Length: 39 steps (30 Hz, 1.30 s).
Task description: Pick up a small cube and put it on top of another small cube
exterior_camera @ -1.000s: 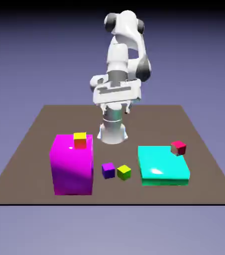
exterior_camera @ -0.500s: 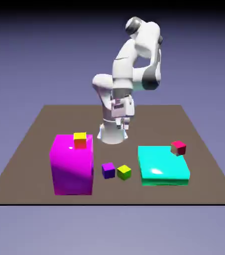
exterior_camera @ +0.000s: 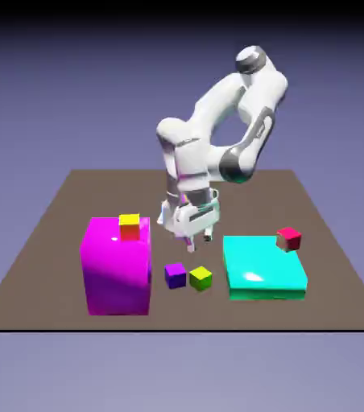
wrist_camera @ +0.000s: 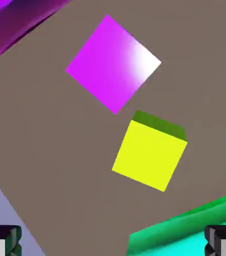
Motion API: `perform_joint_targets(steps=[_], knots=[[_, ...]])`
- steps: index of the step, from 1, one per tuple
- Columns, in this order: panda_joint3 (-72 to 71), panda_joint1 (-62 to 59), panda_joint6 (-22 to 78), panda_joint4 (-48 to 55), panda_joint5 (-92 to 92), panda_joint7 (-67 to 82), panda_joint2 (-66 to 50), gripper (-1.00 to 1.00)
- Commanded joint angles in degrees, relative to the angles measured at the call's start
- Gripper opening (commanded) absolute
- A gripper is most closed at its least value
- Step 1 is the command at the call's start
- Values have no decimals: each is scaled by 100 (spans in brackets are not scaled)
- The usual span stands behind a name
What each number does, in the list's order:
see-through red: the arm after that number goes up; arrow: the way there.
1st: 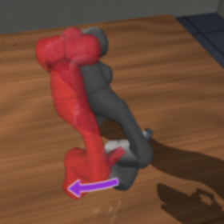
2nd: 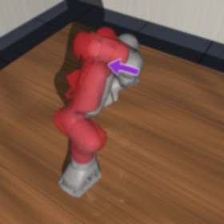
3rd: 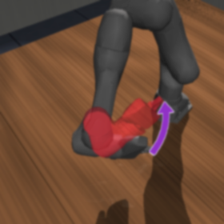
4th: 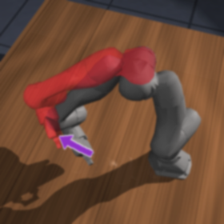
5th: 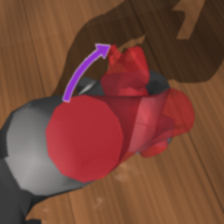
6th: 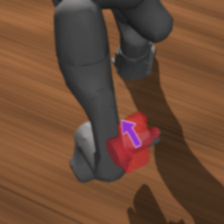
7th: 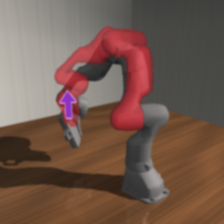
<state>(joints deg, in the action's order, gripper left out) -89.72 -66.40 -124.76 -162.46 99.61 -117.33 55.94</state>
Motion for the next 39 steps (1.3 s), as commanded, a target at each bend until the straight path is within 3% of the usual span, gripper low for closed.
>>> perform_joint_targets(steps=[1, 13, 14, 23, 39], knots=[[-208, -155, 114, -3, 231, -174, 54, 0], [-2283, -1537, 442, 641, 2103, -233, 721, 0], [-2283, -1537, 442, 641, 2103, -233, 721, -100], [-624, -504, 400, 19, 708, -648, 144, -100], [2699, 859, 283, 912, -2507, -1636, -1240, -100]])
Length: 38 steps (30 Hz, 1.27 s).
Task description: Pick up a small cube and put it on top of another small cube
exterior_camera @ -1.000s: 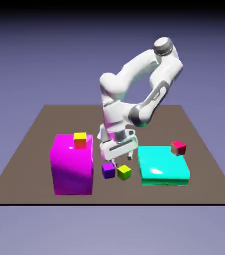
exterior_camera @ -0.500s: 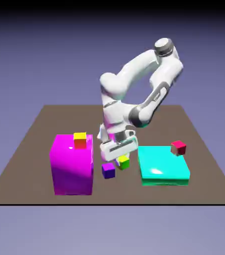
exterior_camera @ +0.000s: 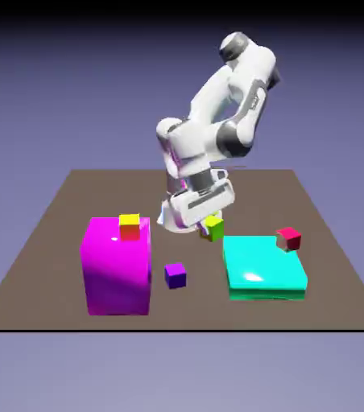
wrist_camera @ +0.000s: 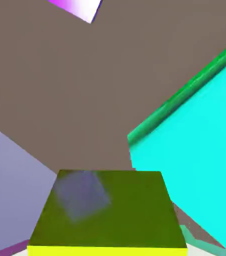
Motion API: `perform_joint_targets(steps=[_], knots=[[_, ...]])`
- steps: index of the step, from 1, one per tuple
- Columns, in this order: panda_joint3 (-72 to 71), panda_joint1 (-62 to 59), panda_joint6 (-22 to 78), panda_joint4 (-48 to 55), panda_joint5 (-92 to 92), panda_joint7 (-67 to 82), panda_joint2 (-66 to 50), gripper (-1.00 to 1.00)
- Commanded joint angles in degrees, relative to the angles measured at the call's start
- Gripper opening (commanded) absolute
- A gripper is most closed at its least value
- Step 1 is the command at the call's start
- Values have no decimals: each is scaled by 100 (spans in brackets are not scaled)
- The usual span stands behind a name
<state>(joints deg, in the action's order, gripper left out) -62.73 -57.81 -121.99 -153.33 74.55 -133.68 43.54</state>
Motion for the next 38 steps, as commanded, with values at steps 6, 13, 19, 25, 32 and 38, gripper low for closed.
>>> perform_joint_targets(steps=[6, 13, 19, 25, 32, 38], knots=[[1246, 512, -38, 335, -1207, -371, -519, -100], [2700, 1108, -89, 726, -2614, -803, -1125, -100], [3946, 1620, -133, 1062, -3819, -1174, -1644, -100], [5022, 2061, -171, 1351, -4861, -1494, -2092, -100], [4809, 2219, -1284, 899, -4577, -1303, -2727, 100], [5022, 2061, -171, 1351, -4861, -1494, -2092, 100]])
